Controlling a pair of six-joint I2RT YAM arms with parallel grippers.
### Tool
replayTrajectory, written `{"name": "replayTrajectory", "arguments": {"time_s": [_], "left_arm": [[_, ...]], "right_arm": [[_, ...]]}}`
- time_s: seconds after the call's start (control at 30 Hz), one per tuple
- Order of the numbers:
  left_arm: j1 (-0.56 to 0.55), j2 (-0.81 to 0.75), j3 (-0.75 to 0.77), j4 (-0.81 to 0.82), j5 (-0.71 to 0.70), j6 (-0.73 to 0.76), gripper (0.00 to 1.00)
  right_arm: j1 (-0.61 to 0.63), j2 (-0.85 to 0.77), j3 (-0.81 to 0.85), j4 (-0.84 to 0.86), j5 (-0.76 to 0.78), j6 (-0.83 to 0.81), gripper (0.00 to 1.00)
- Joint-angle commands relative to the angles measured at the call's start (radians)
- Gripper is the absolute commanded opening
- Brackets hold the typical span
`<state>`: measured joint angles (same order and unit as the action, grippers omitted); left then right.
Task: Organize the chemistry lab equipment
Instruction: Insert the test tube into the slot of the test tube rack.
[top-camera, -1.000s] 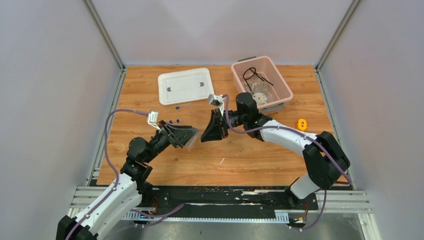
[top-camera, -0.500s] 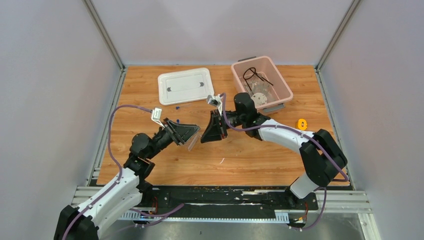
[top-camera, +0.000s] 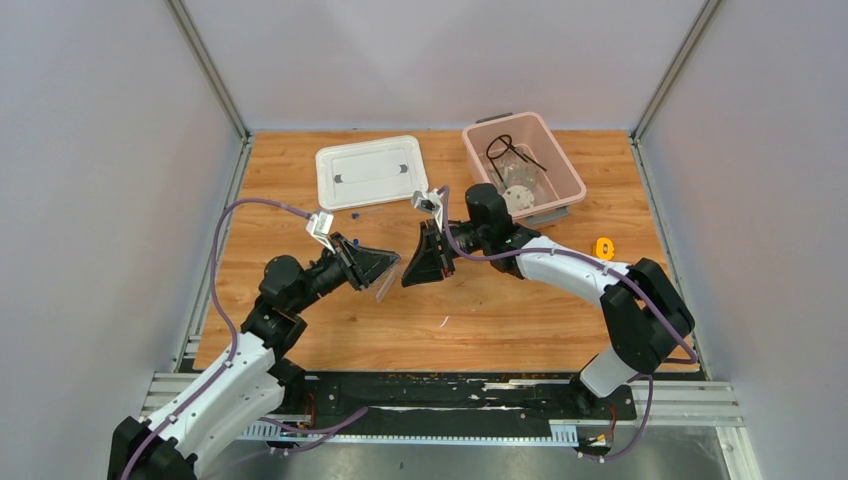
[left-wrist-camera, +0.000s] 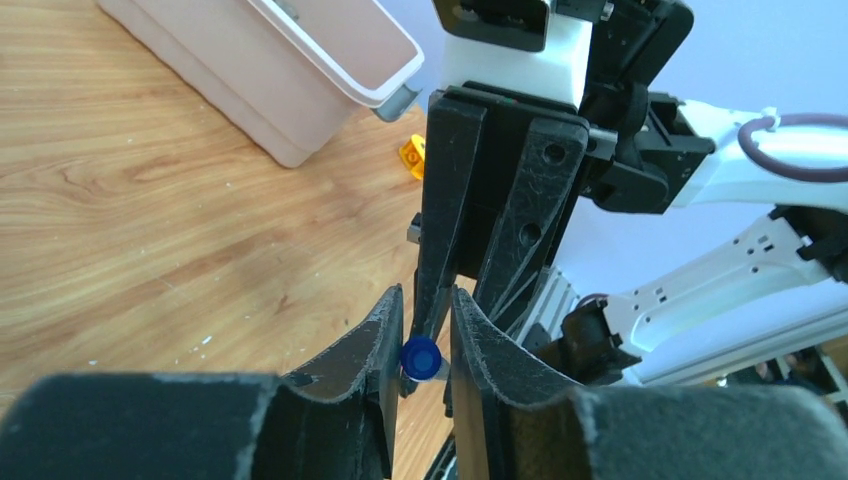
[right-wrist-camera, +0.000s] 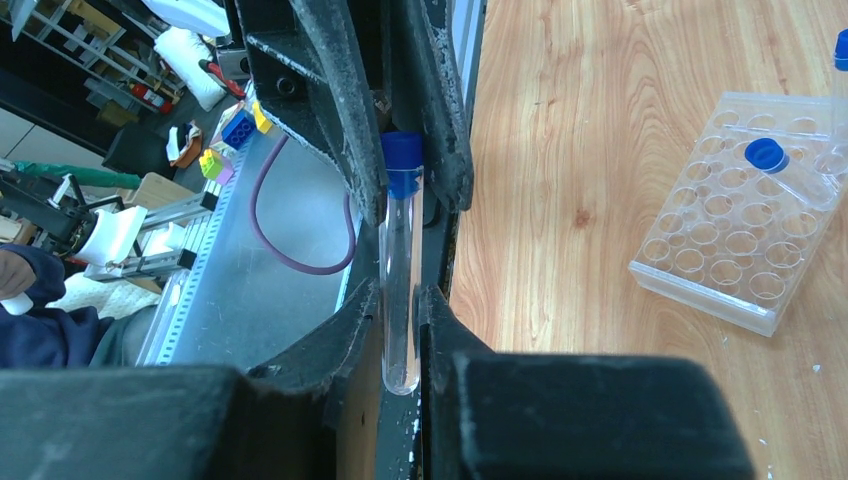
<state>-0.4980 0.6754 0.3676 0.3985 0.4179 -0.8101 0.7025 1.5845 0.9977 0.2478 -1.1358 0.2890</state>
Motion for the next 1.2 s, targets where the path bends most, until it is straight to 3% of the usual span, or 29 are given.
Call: {"name": "replayTrajectory", "arguments": {"time_s": [0.0,0.3,0.37,0.5,0.57,0.6,0.73,0.8,0.97,1.17], "left_arm": [[-0.008,0.001,0.063,-0.071,0.045,0.087,0.31],[-0.008,0.018,0.108,-0.166,0.088,0.164,0.34],[-0.008,0.021,0.116,-0.186,0.088,0.175,0.27],[-0.008,0.018,0.125,-0.203,0.081,0.192,0.01],[-0.008,0.014,0.125,-0.211,0.068,0.2,0.0],[-0.008,0.01,0.125,-0.219,0.06,0.205,0.0],[-0.008,-0.012,0.119,-0.258,0.004,0.231,0.0],[-0.008,-0.025,0.121,-0.299,-0.044,0.257,0.0],[-0.008,-0.038,0.127,-0.428,-0.235,0.327,0.0],[-0.008,0.024,0.108,-0.417,-0.461,0.356,0.0]], "right_arm": [[-0.004,0.006,0.041,0.002,-0.007,-0.024,0.0],[-0.01,0.009,0.044,-0.008,-0.006,-0.029,0.0],[-0.012,0.008,0.044,-0.01,-0.005,-0.029,0.0],[-0.012,0.013,0.045,-0.016,-0.005,-0.035,0.0],[-0.011,0.019,0.048,-0.02,-0.013,-0.038,0.01],[-0.011,0.02,0.051,-0.024,-0.016,-0.042,0.07],[-0.012,0.019,0.07,-0.093,0.001,-0.097,0.49],[-0.012,0.015,0.091,-0.157,0.015,-0.147,0.6],[-0.012,0.006,0.152,-0.371,0.082,-0.356,0.74],[-0.033,0.016,0.179,-0.457,0.119,-0.458,0.76]]}}
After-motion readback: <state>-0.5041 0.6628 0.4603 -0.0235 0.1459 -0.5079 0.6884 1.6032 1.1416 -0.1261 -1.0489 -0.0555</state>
